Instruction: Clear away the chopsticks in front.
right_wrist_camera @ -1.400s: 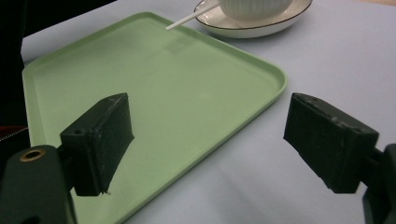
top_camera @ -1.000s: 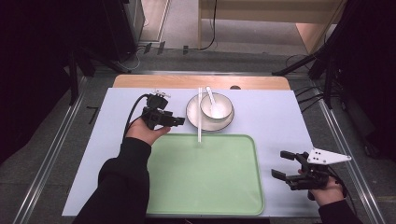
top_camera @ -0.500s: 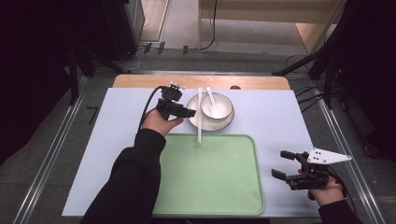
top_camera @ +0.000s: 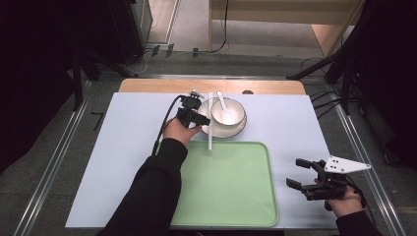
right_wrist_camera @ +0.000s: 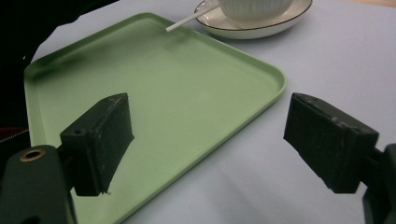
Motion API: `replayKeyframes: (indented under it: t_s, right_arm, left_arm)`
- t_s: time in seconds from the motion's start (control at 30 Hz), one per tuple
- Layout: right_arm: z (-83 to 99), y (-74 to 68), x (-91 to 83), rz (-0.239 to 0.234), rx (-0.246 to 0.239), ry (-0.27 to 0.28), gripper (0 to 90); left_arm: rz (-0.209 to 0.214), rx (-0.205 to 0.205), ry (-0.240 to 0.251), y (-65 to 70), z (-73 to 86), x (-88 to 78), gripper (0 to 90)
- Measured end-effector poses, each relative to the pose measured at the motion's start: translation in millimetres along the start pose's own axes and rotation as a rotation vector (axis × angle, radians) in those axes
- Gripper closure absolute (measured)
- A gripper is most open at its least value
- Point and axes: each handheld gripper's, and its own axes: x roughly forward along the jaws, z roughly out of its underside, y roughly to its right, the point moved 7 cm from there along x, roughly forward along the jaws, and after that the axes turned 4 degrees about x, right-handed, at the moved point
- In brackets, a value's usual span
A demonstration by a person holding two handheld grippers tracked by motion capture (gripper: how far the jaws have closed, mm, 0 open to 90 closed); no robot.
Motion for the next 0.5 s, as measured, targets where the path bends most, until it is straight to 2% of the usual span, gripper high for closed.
replayKeyframes:
  t_s: [0.03, 0.13, 0.3, 0.47, 0.5]
  right_arm:
    - [0.1, -0.1, -0.2, 0.000, 0.001, -0.002, 16.1]
    - [-0.1, 0.3, -1.1, 0.001, 0.000, 0.001, 16.1]
    - [0.1, 0.0, -0.9, 0.002, 0.001, -0.002, 16.1]
    - [0.3, 0.0, -0.4, 0.001, 0.001, -0.004, 16.1]
    - [0.1, -0.1, -0.3, 0.001, 0.001, -0.003, 16.1]
  left_arm:
    - [-0.004, 0.009, -0.006, -0.2, 0.9, 1.4, 55.6]
    - [0.020, -0.014, 0.016, 3.6, -0.4, 4.4, 56.3]
    - [0.023, -0.018, 0.001, 5.1, 2.3, 9.6, 57.1]
    - [0.006, -0.031, 0.002, 2.7, 3.9, 14.3, 62.3]
    - [-0.004, -0.033, 0.018, 0.9, 2.2, 15.1, 66.0]
